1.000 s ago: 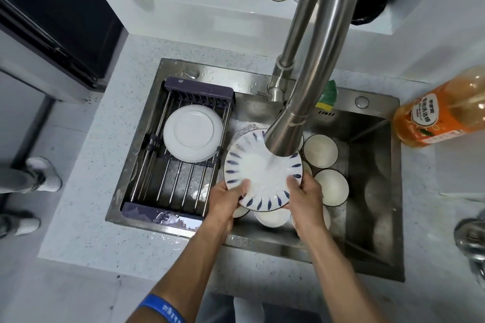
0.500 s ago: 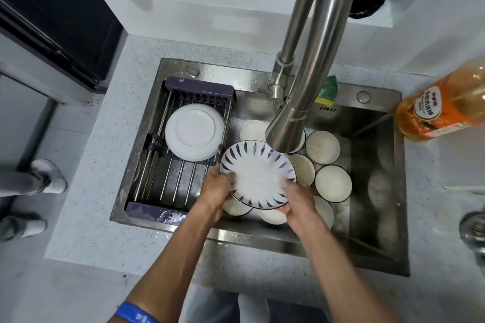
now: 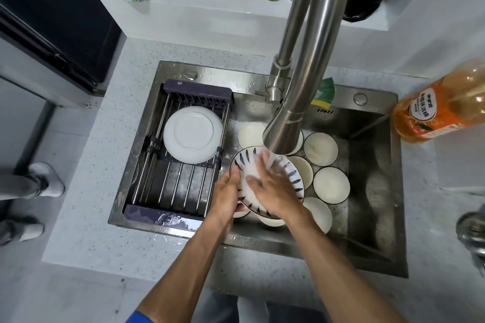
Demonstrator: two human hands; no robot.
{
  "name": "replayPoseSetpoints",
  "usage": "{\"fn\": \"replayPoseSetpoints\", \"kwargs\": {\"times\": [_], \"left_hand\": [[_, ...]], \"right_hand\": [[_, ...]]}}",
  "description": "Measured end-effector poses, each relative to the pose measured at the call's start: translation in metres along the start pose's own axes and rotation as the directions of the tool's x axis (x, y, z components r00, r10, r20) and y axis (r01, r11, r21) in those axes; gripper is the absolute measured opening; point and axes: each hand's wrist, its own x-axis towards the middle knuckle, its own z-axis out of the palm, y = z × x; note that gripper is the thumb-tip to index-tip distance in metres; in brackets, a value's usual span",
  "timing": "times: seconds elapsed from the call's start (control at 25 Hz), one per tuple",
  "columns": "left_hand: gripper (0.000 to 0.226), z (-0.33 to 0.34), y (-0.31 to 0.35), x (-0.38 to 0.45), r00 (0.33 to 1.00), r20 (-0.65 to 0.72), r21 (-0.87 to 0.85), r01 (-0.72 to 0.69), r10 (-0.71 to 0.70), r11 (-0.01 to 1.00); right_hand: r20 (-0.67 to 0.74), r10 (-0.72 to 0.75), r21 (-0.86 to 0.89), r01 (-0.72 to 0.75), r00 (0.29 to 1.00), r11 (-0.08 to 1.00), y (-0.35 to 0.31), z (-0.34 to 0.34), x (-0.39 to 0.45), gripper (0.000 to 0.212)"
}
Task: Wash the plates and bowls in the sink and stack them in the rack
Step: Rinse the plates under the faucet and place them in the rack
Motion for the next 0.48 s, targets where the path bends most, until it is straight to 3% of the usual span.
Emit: {"fn": "replayPoseSetpoints", "kwargs": {"times": [0.12,0.16,0.24,0.28,0.32,0.36,0.4,0.44,0.48], "left_hand": [[0.038,0.0,0.0,0.003,1.0,-0.021,-0.06,-0.01,0.009,0.998],[0.036,-0.001,-0.003,0.002,0.999,-0.04,-0.116,0.007,-0.012,0.993],[0.025,-0.008,-0.003,0.001,0.996,-0.079,-0.199,0.029,-0.045,0.98],[0.026,-0.012,-0.003,0.001,0.995,-0.081,-0.242,0.035,-0.057,0.97],[0.034,-0.015,-0.005,0.001,0.996,-0.062,-0.292,0.043,-0.063,0.955],[0.04,-0.016,-0.007,0.002,0.996,-0.023,-0.352,0.068,-0.081,0.934],[0.041,-0.016,-0.008,0.001,0.993,0.03,-0.388,0.117,-0.114,0.914],[0.04,-0.015,-0.006,-0.001,0.985,0.082,-0.383,0.169,-0.149,0.908],[0.037,-0.013,-0.005,-0.002,0.982,0.098,-0.319,0.184,-0.161,0.93]], "right_hand": [[0.069,-0.178,0.116,0.169,0.982,0.979,-0.006,0.005,-0.011,0.057],[0.035,-0.259,0.137,0.252,0.965,0.958,-0.007,0.003,-0.021,0.053],[-0.188,-0.346,0.037,0.359,0.919,0.933,0.004,-0.002,-0.042,0.041],[-0.363,-0.298,-0.024,0.311,0.883,0.95,0.016,-0.003,-0.049,0.035],[-0.517,-0.159,-0.014,0.177,0.841,0.984,0.027,-0.004,-0.054,0.031],[-0.589,0.067,0.146,0.024,0.805,0.989,0.034,-0.007,-0.053,0.034],[-0.509,0.328,0.441,-0.086,0.796,0.893,0.033,-0.013,-0.048,0.038],[-0.337,0.492,0.727,-0.11,0.803,0.677,0.032,-0.018,-0.04,0.035],[-0.212,0.54,0.88,-0.081,0.814,0.468,0.03,-0.021,-0.031,0.025]]}}
